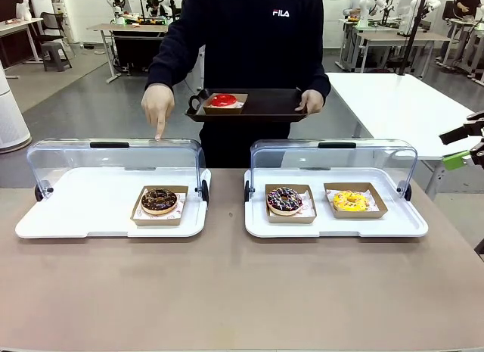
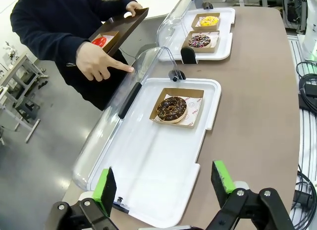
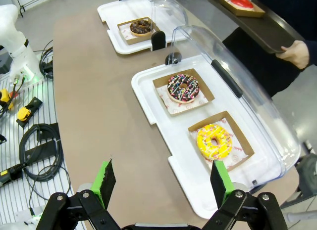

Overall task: Provide the desired donut to the person.
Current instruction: Pick up and lift the Paper togo box containing the Donut pointed at by the person.

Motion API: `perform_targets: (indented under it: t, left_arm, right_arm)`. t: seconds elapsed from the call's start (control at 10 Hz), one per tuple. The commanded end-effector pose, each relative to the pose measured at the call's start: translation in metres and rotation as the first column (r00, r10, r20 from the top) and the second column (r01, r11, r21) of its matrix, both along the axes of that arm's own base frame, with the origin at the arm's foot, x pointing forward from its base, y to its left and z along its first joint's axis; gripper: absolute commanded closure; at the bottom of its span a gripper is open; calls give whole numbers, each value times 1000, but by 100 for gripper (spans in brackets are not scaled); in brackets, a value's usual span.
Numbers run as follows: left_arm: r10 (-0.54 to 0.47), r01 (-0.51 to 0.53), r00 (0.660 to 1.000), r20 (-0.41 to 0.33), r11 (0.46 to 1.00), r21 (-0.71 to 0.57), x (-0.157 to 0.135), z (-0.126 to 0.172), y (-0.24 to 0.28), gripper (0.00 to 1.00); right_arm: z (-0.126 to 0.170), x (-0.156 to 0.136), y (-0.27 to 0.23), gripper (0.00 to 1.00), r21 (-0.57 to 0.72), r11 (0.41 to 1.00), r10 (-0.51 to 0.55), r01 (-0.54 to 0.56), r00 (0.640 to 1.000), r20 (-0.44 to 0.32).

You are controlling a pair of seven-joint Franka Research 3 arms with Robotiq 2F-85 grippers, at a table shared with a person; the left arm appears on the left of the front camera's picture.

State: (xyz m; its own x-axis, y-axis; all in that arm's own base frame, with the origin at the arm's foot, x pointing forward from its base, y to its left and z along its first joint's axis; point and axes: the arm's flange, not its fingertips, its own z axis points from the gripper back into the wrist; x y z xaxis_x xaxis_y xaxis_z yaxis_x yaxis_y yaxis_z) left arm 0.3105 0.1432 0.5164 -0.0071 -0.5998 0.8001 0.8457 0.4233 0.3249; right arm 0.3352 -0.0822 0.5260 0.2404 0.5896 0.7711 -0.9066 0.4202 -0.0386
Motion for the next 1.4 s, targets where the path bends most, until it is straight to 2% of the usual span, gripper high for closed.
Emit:
perform_targets:
  t: [0.0, 0.9, 1.0, 1.1, 1.2, 1.3]
  left_arm:
    - [-11, 12, 1000, 25, 1000, -2, 2, -2, 2, 0]
    - [-11, 12, 1000, 25, 1000, -2, 2, -2, 2, 0]
    - [1, -1, 1000, -1, 1000, 6, 0, 0, 0, 0]
    - [-126, 131, 990, -56, 988, 86, 23, -4, -30, 0]
    - [-204, 214, 975, -83, 967, 137, 40, -7, -53, 0]
    - [-297, 318, 946, -128, 928, 193, 54, -15, -77, 0]
  right_arm:
    - [-1, 2, 1, 0, 22, 1000, 12, -12, 1000, 17]
    - [-1, 2, 1, 0, 22, 1000, 12, -12, 1000, 17]
    - [-1, 2, 1, 0, 22, 1000, 12, -12, 1000, 17]
    - [-1, 2, 1, 0, 22, 1000, 12, -12, 1000, 17]
    - [-1, 2, 1, 0, 22, 1000, 12, -12, 1000, 17]
    - [-1, 2, 1, 0, 22, 1000, 12, -12, 1000, 17]
